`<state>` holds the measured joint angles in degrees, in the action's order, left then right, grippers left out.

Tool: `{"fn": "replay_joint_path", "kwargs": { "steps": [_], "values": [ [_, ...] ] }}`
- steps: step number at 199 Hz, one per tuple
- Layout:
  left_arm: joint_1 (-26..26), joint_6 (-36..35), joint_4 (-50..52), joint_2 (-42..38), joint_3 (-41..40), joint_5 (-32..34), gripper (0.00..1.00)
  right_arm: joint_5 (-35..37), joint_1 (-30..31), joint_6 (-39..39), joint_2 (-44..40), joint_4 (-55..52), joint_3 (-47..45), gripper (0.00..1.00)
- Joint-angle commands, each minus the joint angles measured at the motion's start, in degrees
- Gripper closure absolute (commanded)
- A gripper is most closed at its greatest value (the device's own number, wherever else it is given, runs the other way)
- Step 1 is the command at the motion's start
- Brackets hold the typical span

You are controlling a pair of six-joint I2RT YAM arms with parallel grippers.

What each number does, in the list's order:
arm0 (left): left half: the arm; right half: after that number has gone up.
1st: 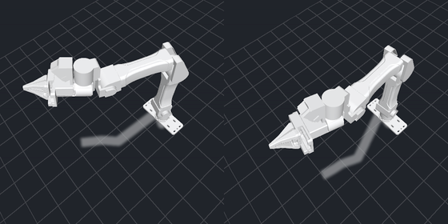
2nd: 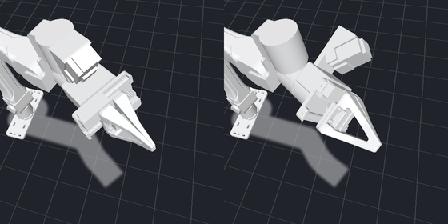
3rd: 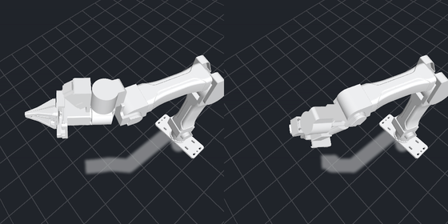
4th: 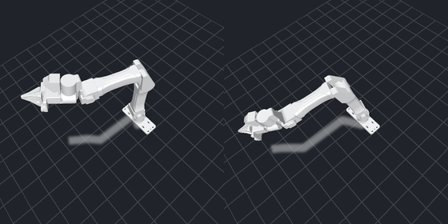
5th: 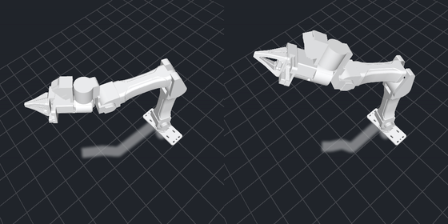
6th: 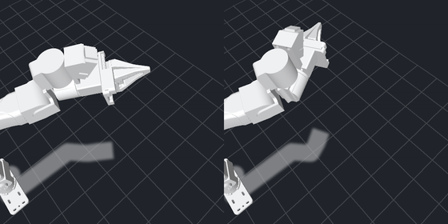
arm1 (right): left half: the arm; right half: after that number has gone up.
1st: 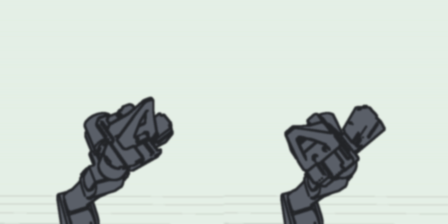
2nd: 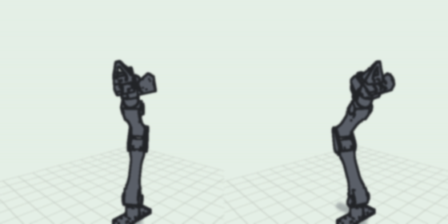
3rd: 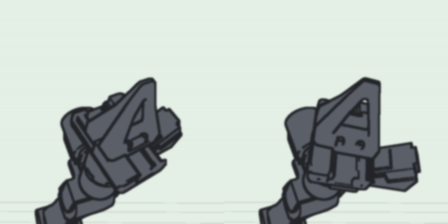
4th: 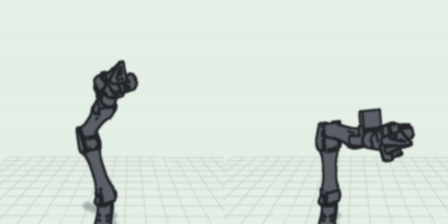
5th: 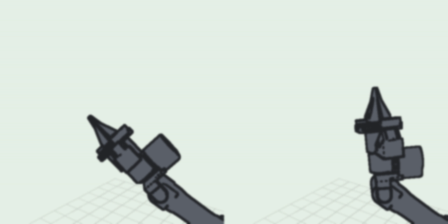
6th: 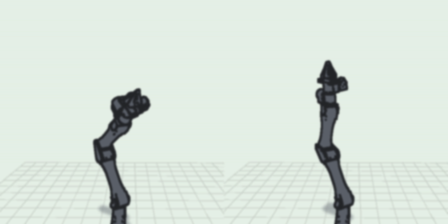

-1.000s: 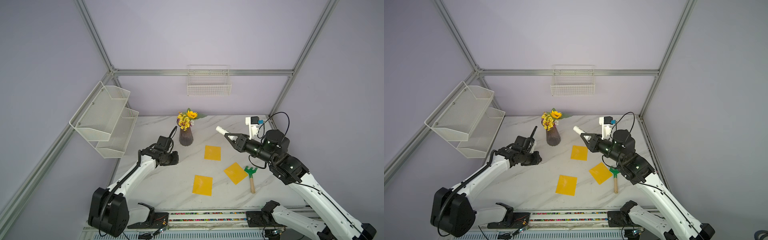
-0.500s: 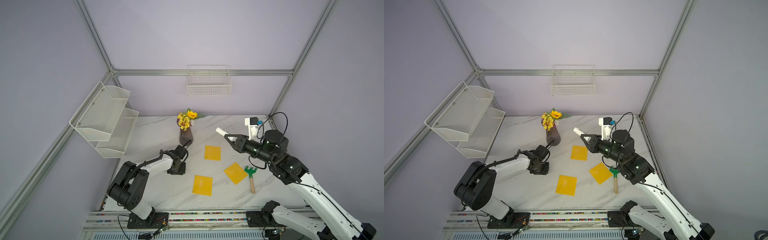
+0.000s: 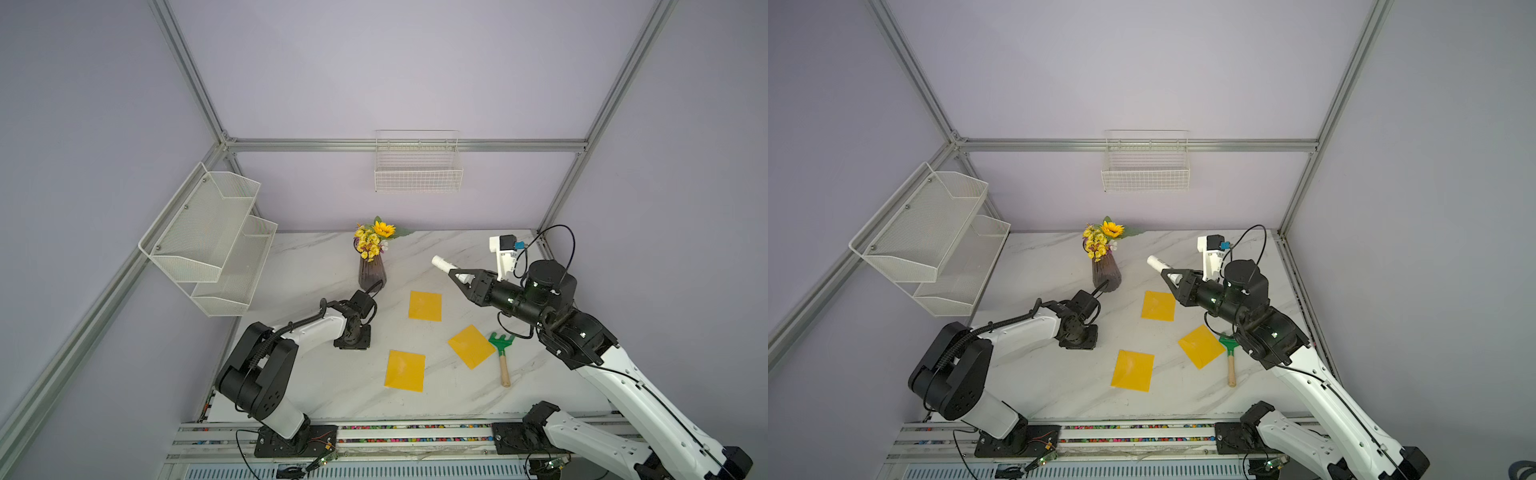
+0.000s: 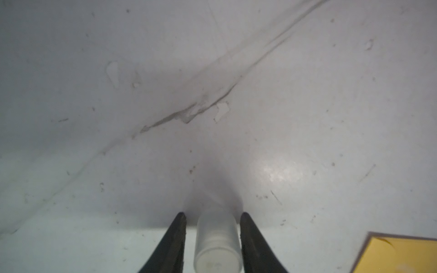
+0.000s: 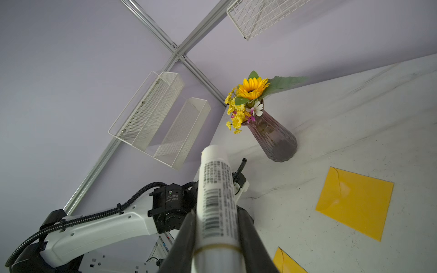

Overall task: Seal the envelope with a glue stick
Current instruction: Place the lid at the center of the board, then pick up the lid from the center of the board.

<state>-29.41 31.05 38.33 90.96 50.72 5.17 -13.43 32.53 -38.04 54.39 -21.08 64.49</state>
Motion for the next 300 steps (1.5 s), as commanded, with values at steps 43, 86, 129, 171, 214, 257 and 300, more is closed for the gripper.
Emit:
{"fn": "replay_joint_path", "kwargs": {
  "steps": [43, 86, 129, 171, 214, 257, 300],
  "values": [
    [-0.7, 1.0, 1.6, -3.3, 2.5, 1.4, 0.62, -0.8, 0.3, 1.1, 0.3, 0.2, 1.3, 1.00],
    [-0.7, 0.3, 2.5, -1.6, 3.6, 1.9, 0.67, -1.4, 0.3, 1.3, 0.8, 0.3, 1.4, 1.00],
    [-0.7, 0.7, 3.2, -0.9, 3.9, 1.3, 0.64, -1.5, 0.3, 1.3, 0.9, 0.3, 1.7, 1.00],
    [-0.7, 1.0, 4.1, -1.3, 3.4, 0.8, 0.66, -1.8, 0.3, 1.2, 1.0, 0.3, 1.7, 1.00],
    [-0.7, 1.3, 4.2, -2.2, 3.0, 0.2, 0.66, -2.1, 0.3, 1.1, 0.9, 0.3, 1.8, 1.00],
    [-0.7, 1.5, 4.1, -1.4, 3.2, -0.3, 0.66, -2.0, 0.3, 1.0, 0.6, 0.2, 1.7, 1.00],
    [-0.7, 1.6, 4.1, -0.9, 3.1, -0.5, 0.68, -2.2, 0.3, 1.0, 0.7, 0.2, 1.8, 1.00]
  ]
}}
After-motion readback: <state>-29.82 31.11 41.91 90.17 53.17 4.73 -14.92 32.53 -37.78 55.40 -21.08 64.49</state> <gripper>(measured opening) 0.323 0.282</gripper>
